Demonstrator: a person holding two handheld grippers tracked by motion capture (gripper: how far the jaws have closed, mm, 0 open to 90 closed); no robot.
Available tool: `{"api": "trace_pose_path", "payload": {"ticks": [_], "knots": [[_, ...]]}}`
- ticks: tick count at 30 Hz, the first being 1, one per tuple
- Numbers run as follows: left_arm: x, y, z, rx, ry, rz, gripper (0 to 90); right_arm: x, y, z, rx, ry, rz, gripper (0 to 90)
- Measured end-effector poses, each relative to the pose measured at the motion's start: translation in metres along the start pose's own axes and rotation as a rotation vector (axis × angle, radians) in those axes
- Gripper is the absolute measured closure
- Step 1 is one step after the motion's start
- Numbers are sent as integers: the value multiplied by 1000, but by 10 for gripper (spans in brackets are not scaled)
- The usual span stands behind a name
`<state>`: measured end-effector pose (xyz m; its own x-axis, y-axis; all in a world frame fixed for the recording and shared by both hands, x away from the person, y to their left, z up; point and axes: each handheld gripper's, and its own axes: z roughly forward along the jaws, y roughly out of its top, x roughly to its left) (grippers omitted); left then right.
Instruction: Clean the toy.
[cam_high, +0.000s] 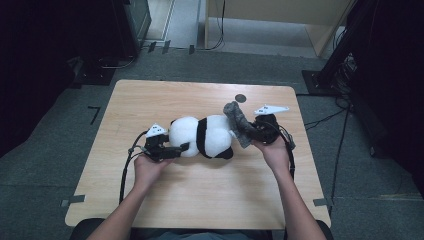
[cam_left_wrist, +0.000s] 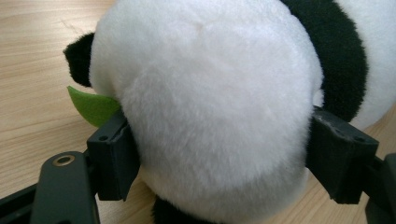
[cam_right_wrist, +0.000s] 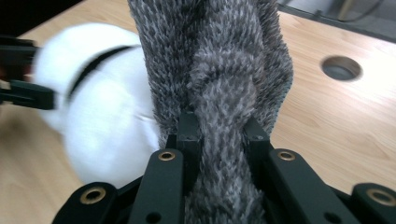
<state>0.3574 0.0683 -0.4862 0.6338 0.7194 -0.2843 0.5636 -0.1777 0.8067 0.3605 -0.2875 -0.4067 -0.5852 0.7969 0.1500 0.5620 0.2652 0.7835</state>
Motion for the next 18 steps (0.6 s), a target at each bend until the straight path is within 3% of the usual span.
{"api": "trace_pose_path", "payload": {"ticks": [7, 18], "knots": [[1, 0, 0, 3, -5, 1, 204, 16, 3, 12, 35, 18, -62, 754], [0, 0, 0, -1, -3, 5, 204, 8, -6, 18, 58, -3, -63, 753]]}}
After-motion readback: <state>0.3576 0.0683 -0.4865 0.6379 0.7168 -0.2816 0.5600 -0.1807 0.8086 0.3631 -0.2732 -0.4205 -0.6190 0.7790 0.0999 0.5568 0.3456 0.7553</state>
